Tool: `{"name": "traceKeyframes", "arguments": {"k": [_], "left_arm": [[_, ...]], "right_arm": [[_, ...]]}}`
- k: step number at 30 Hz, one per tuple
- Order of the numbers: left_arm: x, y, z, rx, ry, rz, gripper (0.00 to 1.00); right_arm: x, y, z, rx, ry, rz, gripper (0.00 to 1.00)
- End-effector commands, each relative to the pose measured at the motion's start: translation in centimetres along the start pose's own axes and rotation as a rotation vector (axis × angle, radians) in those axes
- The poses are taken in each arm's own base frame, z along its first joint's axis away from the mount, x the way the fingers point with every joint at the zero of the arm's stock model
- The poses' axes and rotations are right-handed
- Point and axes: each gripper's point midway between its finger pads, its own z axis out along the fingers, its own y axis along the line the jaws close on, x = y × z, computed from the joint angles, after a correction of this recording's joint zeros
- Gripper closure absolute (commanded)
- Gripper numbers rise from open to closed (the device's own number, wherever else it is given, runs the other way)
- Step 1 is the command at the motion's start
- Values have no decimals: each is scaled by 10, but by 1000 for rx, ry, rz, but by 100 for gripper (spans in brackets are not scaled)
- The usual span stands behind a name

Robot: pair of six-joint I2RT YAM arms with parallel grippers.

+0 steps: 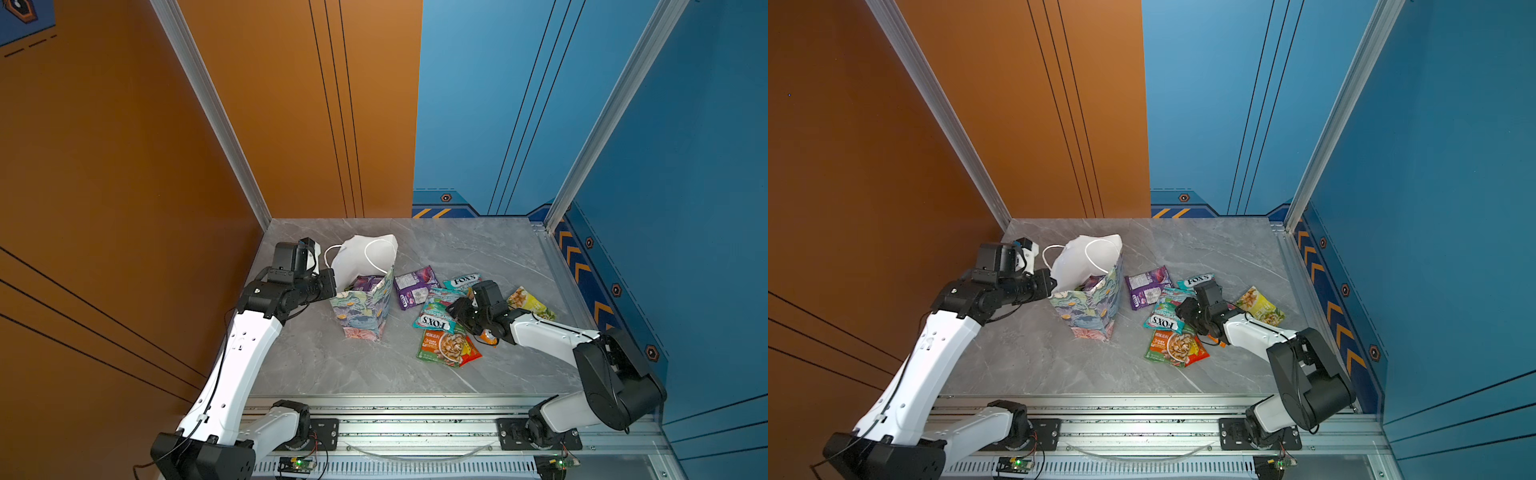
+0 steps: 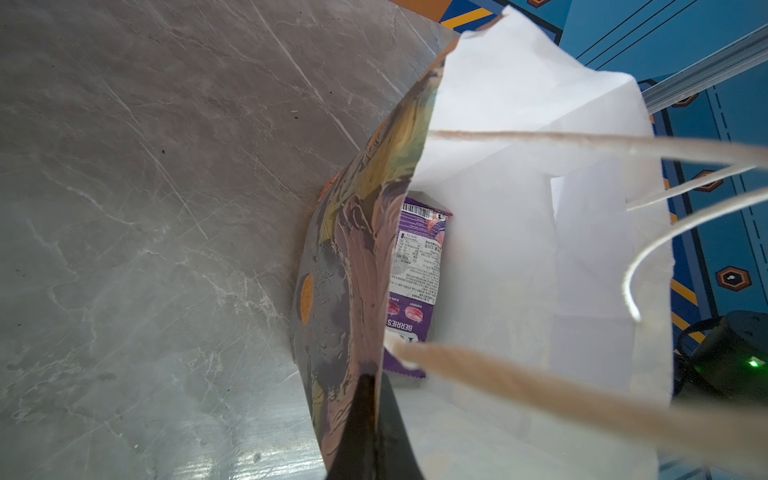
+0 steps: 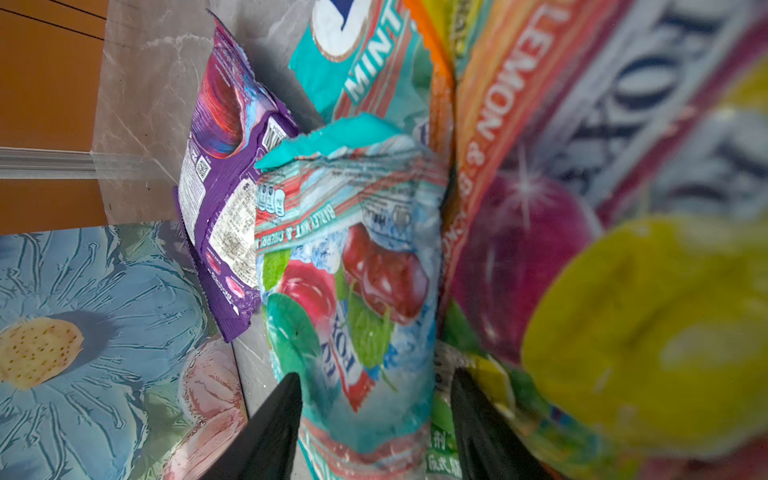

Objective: Place the snacks into the paper bag
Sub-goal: 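Move the right gripper down to the teal Fox's mint packets, then close the right gripper on the teal-and-red mint packet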

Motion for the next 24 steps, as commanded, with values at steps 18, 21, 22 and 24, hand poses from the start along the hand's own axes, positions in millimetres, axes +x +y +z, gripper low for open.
{"name": "traceKeyframes", "arguments": {"k": [18,21,22,24], "left_arm": [[-7,-2,-4,35,-40,-14,100],[-7,-1,-4,32,-40,-15,100],[-7,-1,-5,32,-42,-15,100],[-6,-1,-4,34,-40,-14,100]], "right_arm": [[-22,61,-16,-68,-51,-114,92],[-26,75,-30,-77,-71,-150,95],[-26,79,-34,-82,-74,-161,95],[-27,85,-39,-84,-77,-178,95]]}}
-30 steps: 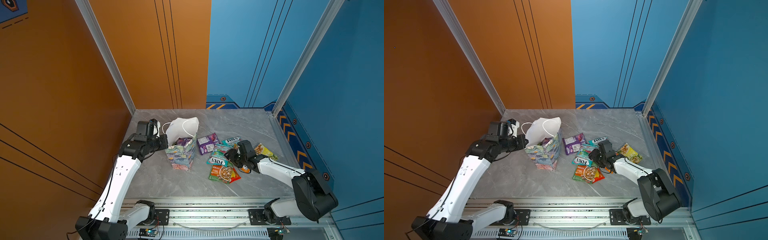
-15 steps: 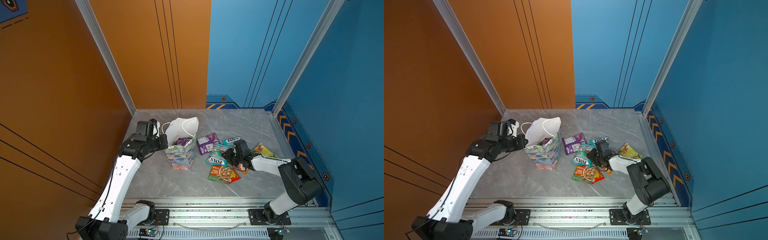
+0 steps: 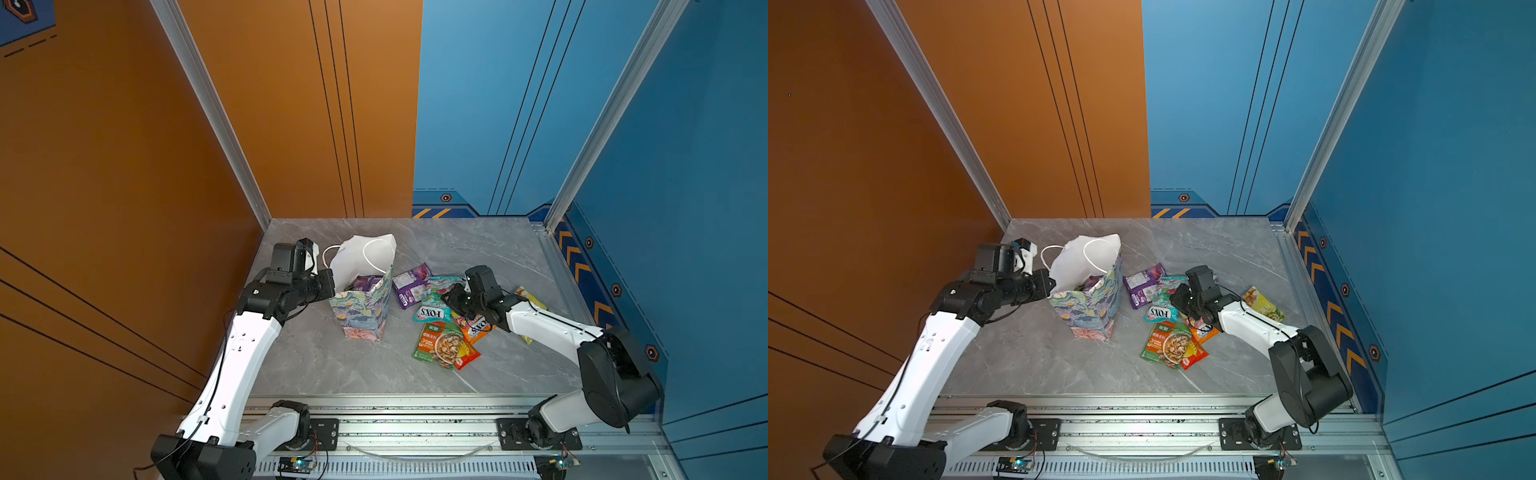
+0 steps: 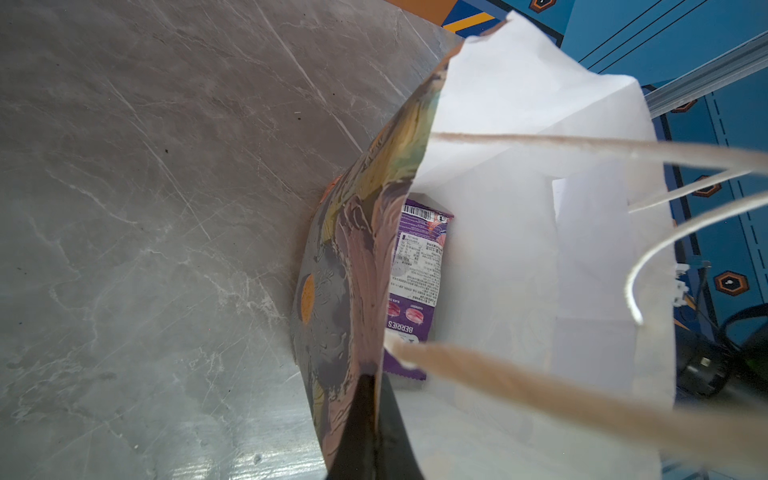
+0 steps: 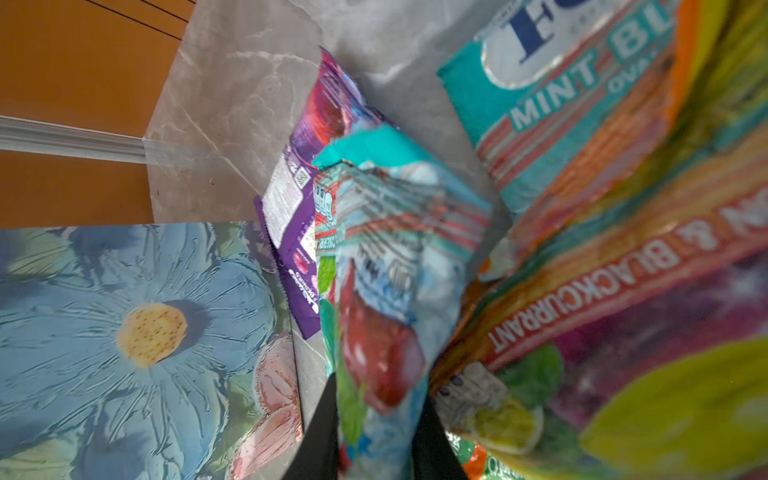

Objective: Place the snacks into the paper bag
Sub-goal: 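Close the right gripper on the teal-and-red mint packet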

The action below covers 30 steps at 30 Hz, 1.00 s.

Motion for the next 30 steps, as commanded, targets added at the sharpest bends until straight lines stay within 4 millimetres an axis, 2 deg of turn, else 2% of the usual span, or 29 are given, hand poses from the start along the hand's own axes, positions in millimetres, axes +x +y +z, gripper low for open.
{"name": "traceKeyframes", "arguments": {"k": [1,4,8,18,21,25,30], "left_arm": [[-5,-5,-4,35,-32,-4,100],[-5,-4,-4,33,-33,-5,100],[-5,-4,-3,38,-34,-8,100],[-4,-4,-3,39,-32,-11,100],[-4,-5,-3,42,-32,-12,100],[-4,-4,-4,41,-34,-12,100],[-4,-4,-3,38,-33,-13,100]], "right_arm": [[-11,20,-17,-13,-38,-73,95],[-13,24,-22,-7,-48,-101,93],[-8,18,-14,19,-21,-122,91],[34,8,38,36,151,-153,87],[39,10,49,5,181,-125,81],[37,16,50,-12,182,-117,62],[29,19,35,-16,143,-113,58]]}}
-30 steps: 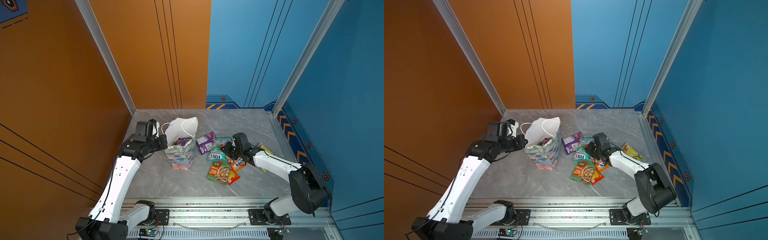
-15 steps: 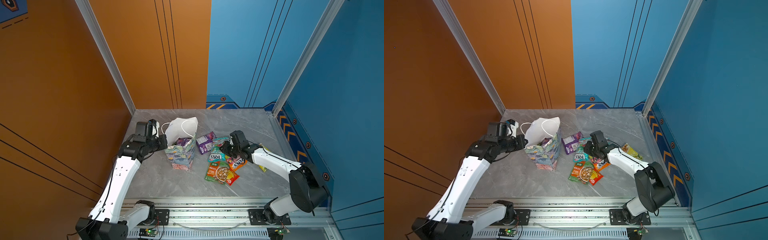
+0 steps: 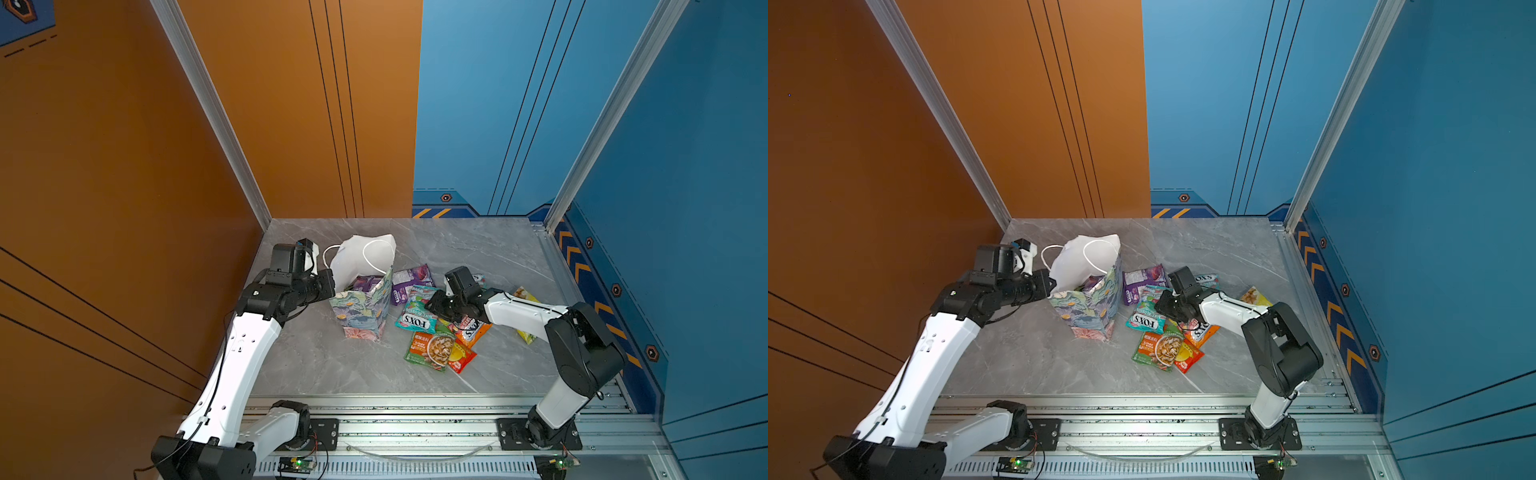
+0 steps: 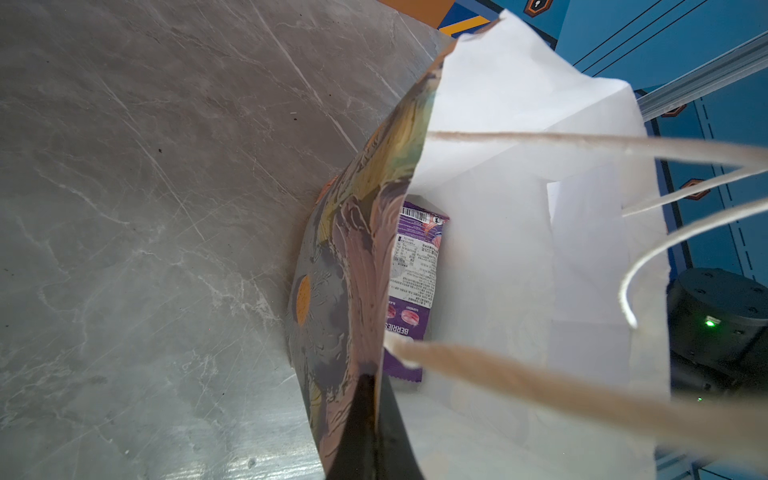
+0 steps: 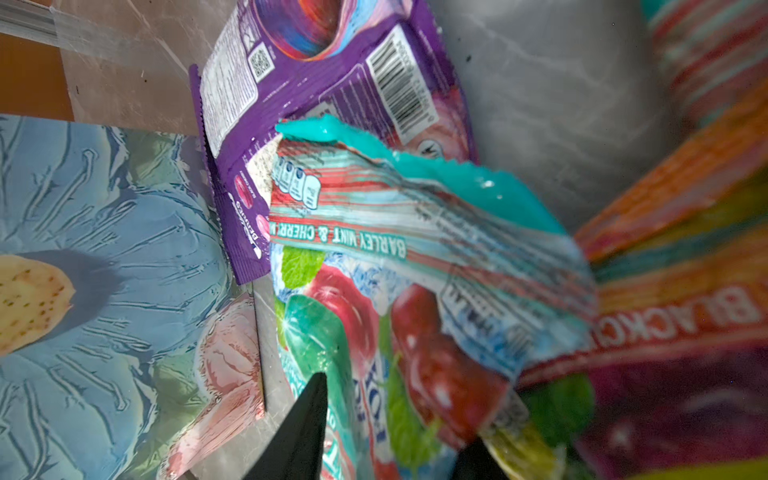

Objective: Place the snacks into the paper bag
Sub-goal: 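Close the right gripper on the teal-and-red mint packet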

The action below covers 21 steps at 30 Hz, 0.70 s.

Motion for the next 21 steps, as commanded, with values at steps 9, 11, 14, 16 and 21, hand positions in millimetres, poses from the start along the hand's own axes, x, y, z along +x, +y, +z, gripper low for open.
{"name": "traceKeyframes", "arguments": {"k": [9,11,14,16,21], "left_arm": [[-3,-1,-2,21,-21,-3,100],[-3,-1,-2,20,-21,-3,100],[-3,-1,-2,21,-19,-3,100],[-3,0,-2,20,-23,-5,100],[-4,-1,-4,23,-25,-3,100]], "right_arm": [[-10,16,-40,-59,-81,7,58],[-6,10,-36,-48,-74,18,58],[0,3,-28,-48,-57,45,58],[4,0,-21,-51,-44,63,58],[15,-9,-12,-38,-19,91,58]]}}
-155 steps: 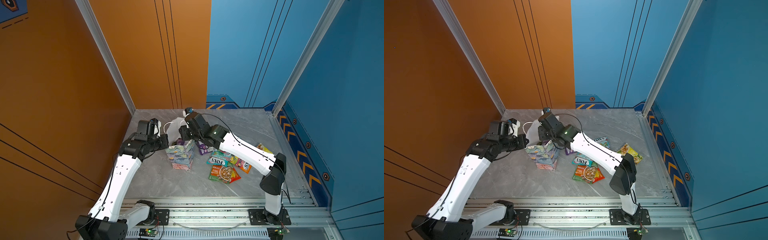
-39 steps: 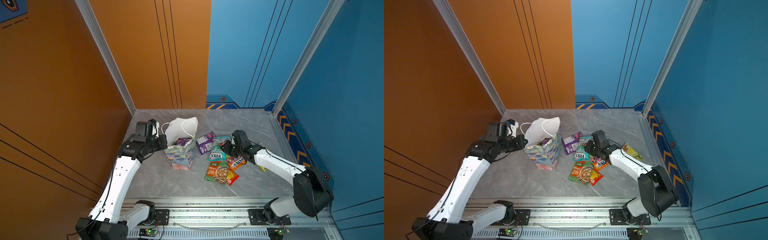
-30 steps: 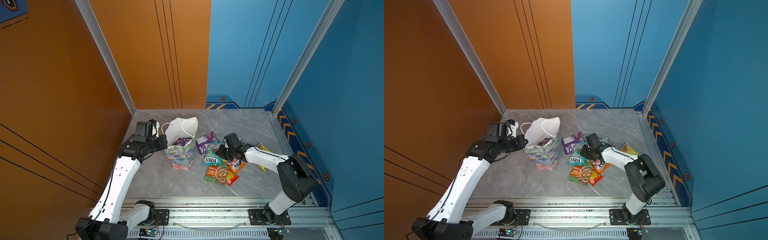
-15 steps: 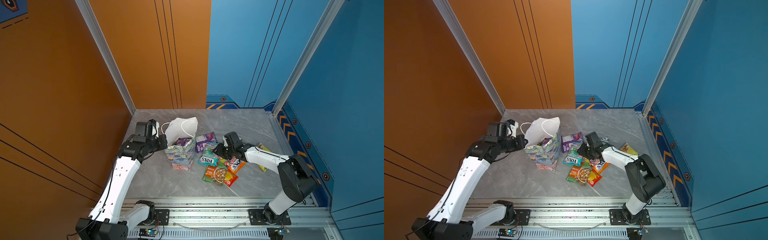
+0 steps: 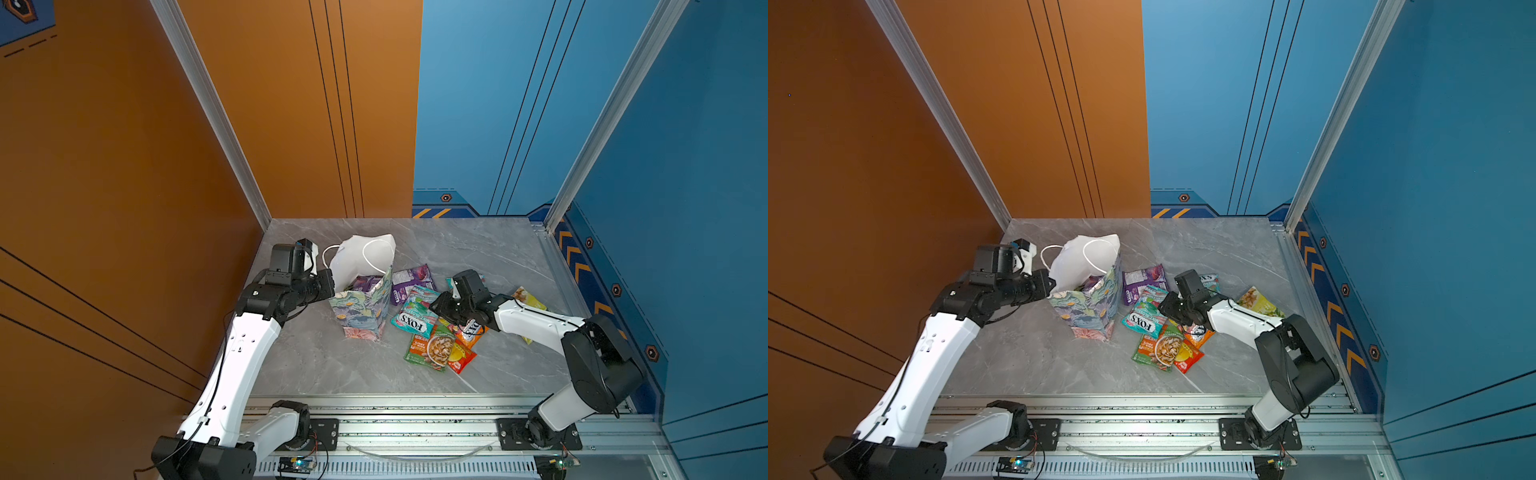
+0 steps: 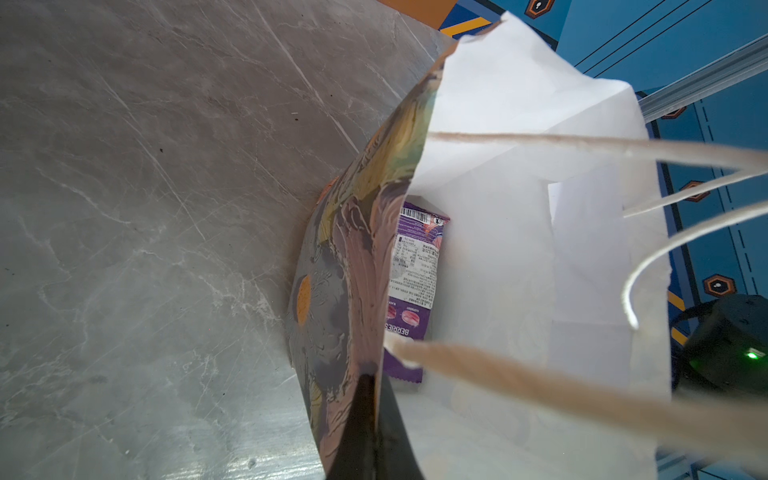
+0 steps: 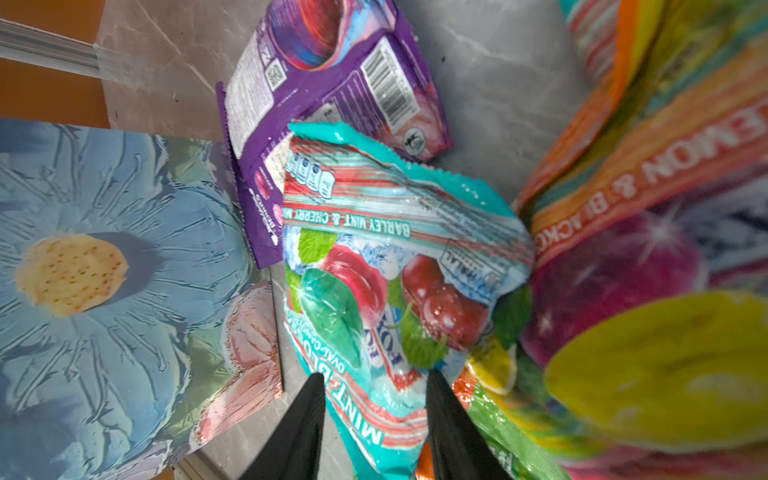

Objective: Place the snacks into the paper bag
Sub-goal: 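Close the right gripper on the teal-and-red mint packet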

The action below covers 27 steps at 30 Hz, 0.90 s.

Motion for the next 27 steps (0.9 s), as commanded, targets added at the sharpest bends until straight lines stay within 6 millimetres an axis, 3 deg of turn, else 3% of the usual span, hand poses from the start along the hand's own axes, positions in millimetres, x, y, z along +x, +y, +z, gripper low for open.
{"name": "traceKeyframes", "arguments": {"k": [1,11,27], "left_arm": [[-3,-2,-3,22,-24,0,100],[-4,-2,-4,23,-27,-1,100],[-2,-2,-3,26,-19,-5,100]], "right_arm": [[10,-4,5,-12,12,33,58],[23,-6,11,-41,16,69,56],[7,3,38,-114,-6,111,57]]}}
